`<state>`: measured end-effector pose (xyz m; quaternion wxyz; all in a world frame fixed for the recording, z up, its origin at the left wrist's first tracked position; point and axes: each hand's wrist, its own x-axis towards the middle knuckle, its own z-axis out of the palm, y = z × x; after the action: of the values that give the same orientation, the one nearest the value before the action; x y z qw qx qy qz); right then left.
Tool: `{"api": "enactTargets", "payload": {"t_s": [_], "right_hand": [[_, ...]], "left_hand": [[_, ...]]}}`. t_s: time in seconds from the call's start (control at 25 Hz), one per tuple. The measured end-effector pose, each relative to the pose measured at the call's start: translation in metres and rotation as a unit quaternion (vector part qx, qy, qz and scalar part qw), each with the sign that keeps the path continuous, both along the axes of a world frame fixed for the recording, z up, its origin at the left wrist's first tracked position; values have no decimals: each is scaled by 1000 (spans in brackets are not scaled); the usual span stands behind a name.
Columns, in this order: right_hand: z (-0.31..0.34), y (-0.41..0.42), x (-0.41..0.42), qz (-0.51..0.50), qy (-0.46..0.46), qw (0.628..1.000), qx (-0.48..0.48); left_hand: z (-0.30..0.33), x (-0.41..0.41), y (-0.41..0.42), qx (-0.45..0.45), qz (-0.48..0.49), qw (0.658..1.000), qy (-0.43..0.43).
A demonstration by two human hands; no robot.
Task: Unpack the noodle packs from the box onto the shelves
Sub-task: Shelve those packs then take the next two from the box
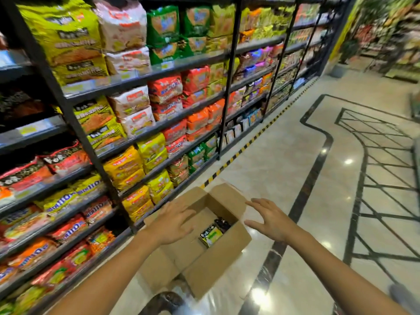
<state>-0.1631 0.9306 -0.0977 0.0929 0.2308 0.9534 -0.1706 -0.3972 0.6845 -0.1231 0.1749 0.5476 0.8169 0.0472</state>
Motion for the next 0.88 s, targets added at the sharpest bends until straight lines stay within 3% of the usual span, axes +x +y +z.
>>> {"api": "enactTargets", "payload": {"t_s": [0.32,0.64,0.88], "right_hand": [[-45,52,-59,-2,15,998,-57],[-117,130,-148,-38,-35,994,-94],[-210,204,-212,-43,-90,985,-140]], "left_hand": [[-64,-49,61,-6,34,998,-53],[-140,-139,132,-17,84,989,-124],[-218,-178,194,-23,164,961,-220]]}}
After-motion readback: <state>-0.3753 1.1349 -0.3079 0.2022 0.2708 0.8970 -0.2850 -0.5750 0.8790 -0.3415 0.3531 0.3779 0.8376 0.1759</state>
